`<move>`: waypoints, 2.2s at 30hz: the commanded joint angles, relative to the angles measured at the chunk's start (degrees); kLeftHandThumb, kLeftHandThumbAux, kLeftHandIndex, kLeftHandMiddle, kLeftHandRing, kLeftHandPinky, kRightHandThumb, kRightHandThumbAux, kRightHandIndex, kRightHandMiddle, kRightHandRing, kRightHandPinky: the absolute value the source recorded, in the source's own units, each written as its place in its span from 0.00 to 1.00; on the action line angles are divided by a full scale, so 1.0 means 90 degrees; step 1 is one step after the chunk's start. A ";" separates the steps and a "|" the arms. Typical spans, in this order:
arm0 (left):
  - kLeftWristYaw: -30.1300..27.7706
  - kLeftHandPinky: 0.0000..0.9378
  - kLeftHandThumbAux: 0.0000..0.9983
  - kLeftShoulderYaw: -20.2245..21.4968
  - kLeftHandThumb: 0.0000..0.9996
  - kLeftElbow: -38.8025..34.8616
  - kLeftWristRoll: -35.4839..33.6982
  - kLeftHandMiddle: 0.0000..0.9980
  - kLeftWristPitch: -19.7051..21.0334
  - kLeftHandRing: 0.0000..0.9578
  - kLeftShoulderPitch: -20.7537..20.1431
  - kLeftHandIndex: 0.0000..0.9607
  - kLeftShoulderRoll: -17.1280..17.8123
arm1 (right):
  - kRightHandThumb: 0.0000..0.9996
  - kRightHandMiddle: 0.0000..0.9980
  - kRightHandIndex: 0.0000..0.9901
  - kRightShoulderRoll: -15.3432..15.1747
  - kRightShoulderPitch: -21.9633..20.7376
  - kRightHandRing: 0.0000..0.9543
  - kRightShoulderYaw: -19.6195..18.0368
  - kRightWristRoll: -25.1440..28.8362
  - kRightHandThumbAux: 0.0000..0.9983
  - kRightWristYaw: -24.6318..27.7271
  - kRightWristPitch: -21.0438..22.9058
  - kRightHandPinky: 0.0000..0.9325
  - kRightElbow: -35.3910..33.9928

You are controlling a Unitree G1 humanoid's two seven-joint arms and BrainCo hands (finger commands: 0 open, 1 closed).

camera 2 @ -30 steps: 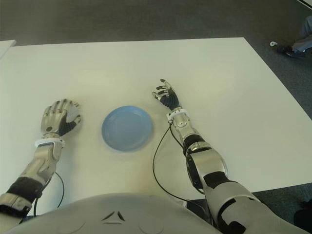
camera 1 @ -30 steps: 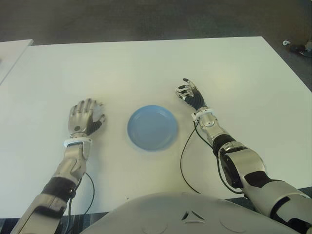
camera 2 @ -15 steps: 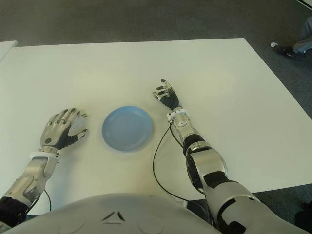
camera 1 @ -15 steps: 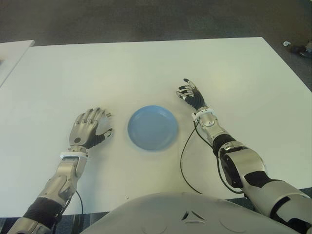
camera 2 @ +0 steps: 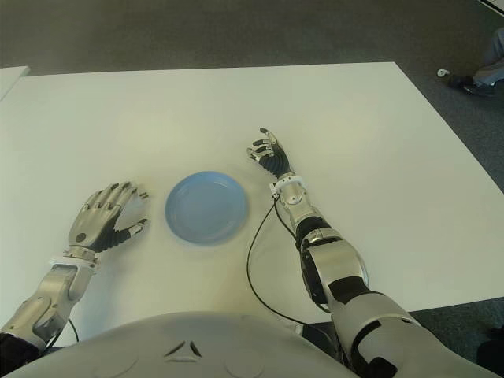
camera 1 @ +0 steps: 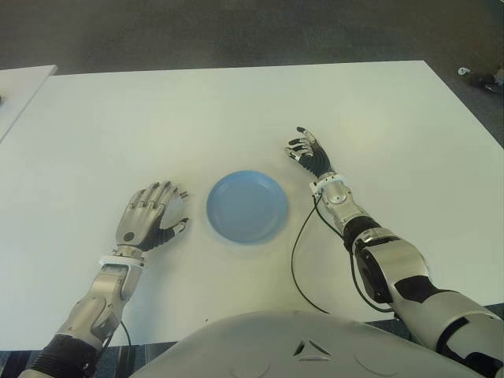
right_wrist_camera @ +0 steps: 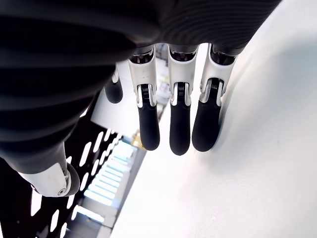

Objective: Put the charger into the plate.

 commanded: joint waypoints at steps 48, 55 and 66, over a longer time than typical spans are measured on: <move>0.0570 0.00 0.31 0.0139 0.10 0.0201 0.0481 0.00 0.0013 0.00 -0.0427 0.00 -0.0437 | 0.00 0.34 0.09 0.0130 0.0447 0.38 0.0287 -0.0279 0.64 0.0134 0.0420 0.33 0.0373; 0.0928 0.00 0.30 0.0191 0.11 0.0146 0.0466 0.00 -0.0186 0.00 -0.0454 0.00 -0.0417 | 0.00 0.33 0.09 0.0126 0.0442 0.38 0.0311 -0.0296 0.63 0.0104 0.0439 0.34 0.0382; 0.0933 0.00 0.30 0.0381 0.12 -0.0453 0.0518 0.00 -0.0259 0.00 -0.0368 0.00 -0.0394 | 0.00 0.33 0.08 0.0136 0.0430 0.38 0.0312 -0.0328 0.62 0.0062 0.0472 0.35 0.0402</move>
